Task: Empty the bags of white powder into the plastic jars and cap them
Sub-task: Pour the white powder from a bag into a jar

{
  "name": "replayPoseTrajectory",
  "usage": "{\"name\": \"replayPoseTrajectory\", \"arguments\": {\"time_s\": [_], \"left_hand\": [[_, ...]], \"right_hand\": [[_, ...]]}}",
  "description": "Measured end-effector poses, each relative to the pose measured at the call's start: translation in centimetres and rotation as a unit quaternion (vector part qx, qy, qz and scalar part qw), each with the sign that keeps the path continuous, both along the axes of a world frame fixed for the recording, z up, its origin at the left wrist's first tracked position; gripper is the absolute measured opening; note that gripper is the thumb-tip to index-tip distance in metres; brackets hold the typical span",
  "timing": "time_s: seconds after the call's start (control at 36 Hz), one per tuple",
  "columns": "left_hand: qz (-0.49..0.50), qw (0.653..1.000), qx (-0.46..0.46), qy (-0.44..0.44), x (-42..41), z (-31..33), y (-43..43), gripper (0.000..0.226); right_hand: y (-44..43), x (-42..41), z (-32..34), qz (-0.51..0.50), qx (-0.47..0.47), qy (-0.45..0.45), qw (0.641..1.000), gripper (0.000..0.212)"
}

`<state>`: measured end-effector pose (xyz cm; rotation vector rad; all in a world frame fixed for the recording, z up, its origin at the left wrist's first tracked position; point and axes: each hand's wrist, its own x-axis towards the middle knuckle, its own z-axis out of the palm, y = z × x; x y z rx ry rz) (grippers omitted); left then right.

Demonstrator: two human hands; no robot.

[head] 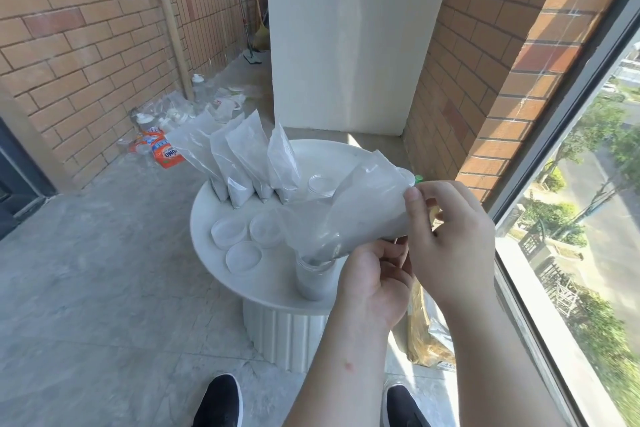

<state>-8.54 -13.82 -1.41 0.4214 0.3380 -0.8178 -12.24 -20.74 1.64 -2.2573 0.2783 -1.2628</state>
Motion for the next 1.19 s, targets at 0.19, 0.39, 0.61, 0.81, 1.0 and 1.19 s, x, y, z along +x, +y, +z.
{"name": "replayPoseTrajectory", "arguments": {"time_s": [0.19, 0.39, 0.61, 0.81, 1.0, 1.19], "left_hand": [[0.011, 1.0, -0.009, 0.011, -0.03, 0.28, 0.26, 0.04], [0.021, 0.999, -0.022, 0.026, -0.29, 0.73, 0.24, 0.045], [0.017, 1.0, 0.008, 0.022, -0.33, 0.79, 0.07, 0.047], [0.016, 0.999, -0.019, 0.028, 0.01, 0.57, 0.33, 0.042], [0.02, 0.999, -0.02, 0.024, 0.0, 0.56, 0.22, 0.043], [0.016, 0.999, -0.009, 0.026, -0.18, 0.94, 0.38, 0.042]], "right_hand": [[0.12, 0.01, 0.17, -0.005, 0.021, 0.014, 1.0, 0.015], [0.36, 0.21, 0.35, -0.019, 0.023, 0.009, 1.0, 0.011], [0.61, 0.42, 0.14, -0.009, 0.024, 0.015, 1.0, 0.013], [0.57, 0.44, 0.41, -0.013, 0.033, 0.018, 0.999, 0.012], [0.53, 0.51, 0.37, -0.025, 0.041, 0.025, 0.999, 0.012], [0.53, 0.53, 0.47, -0.026, 0.052, 0.028, 0.998, 0.012]]}}
